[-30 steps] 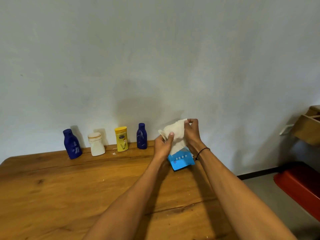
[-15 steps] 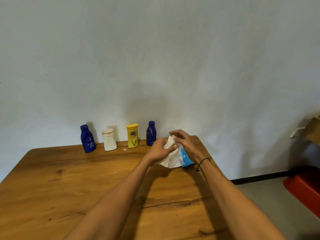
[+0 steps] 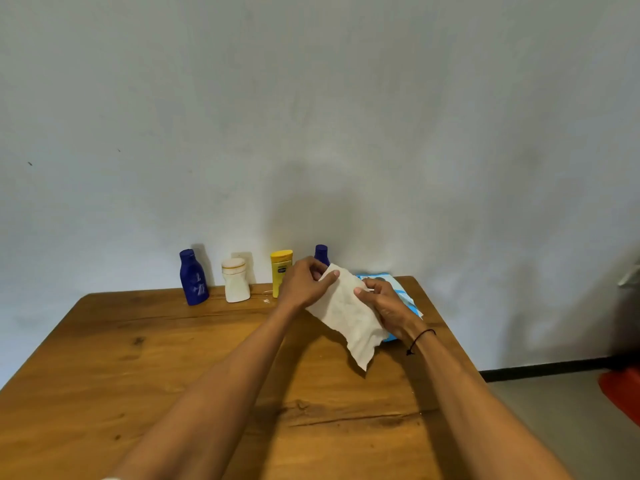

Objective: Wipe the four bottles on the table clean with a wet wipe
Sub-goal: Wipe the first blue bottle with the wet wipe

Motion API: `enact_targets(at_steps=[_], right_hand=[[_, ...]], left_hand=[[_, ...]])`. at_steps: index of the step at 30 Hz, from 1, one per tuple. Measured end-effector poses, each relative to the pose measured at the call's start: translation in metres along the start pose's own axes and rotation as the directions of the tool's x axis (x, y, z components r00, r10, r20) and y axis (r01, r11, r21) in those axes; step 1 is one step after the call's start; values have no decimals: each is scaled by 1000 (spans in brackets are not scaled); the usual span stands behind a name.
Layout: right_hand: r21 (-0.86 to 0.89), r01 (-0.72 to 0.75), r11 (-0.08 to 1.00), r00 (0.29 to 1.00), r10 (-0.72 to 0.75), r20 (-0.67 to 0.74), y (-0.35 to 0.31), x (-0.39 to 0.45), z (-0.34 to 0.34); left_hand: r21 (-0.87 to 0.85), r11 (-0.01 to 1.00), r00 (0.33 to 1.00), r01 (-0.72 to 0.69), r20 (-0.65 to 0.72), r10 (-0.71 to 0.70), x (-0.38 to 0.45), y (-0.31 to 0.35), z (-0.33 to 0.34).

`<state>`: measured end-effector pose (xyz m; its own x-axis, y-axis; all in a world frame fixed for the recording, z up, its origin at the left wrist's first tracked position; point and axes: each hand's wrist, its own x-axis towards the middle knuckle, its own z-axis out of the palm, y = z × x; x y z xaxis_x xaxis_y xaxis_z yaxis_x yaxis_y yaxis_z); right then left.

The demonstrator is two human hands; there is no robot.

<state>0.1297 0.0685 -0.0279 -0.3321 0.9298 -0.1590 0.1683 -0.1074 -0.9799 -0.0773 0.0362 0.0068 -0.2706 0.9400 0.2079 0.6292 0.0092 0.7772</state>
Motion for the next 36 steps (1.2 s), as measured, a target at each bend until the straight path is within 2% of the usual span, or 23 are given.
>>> enact_targets(at_steps=[3, 5, 9, 14, 16, 18, 24, 32, 34, 36], right_hand=[[64, 14, 998, 997, -10, -71, 3, 6, -4], [128, 35, 991, 993, -20, -117, 2, 7, -6], [194, 75, 978, 980, -36, -194, 1, 16, -10], [183, 90, 979, 972, -47, -230, -5, 15, -6], [183, 113, 976, 967, -67, -244, -8, 15, -4], [171, 135, 976, 962, -87, -259, -11, 15, -3], [81, 194, 978, 933, -159, -323, -14, 19, 1], [-73, 353, 933, 827, -348, -443, -25, -8, 28], [-162, 384, 909, 810, -416, -414, -23, -26, 40], [-312, 419, 853, 806, -507, -306, -23, -46, 56]], left_hand=[[-47, 999, 991, -20, -134, 13, 20, 0, -13], [-54, 998, 992, -22, -128, 15, 36, -1, -21], [157, 982, 993, -107, 60, 99, 66, 0, -25], [387, 882, 937, -267, 320, 143, 87, -1, -15], [435, 848, 922, -302, 359, 144, 91, -2, -13], [446, 836, 924, -320, 342, 172, 94, -1, -12], [374, 864, 918, -337, 336, 212, 90, 0, -20], [129, 930, 846, -344, 472, 247, 42, -9, -71], [89, 932, 832, -351, 485, 267, 25, -14, -85], [51, 935, 820, -352, 499, 282, 10, -19, -97]])
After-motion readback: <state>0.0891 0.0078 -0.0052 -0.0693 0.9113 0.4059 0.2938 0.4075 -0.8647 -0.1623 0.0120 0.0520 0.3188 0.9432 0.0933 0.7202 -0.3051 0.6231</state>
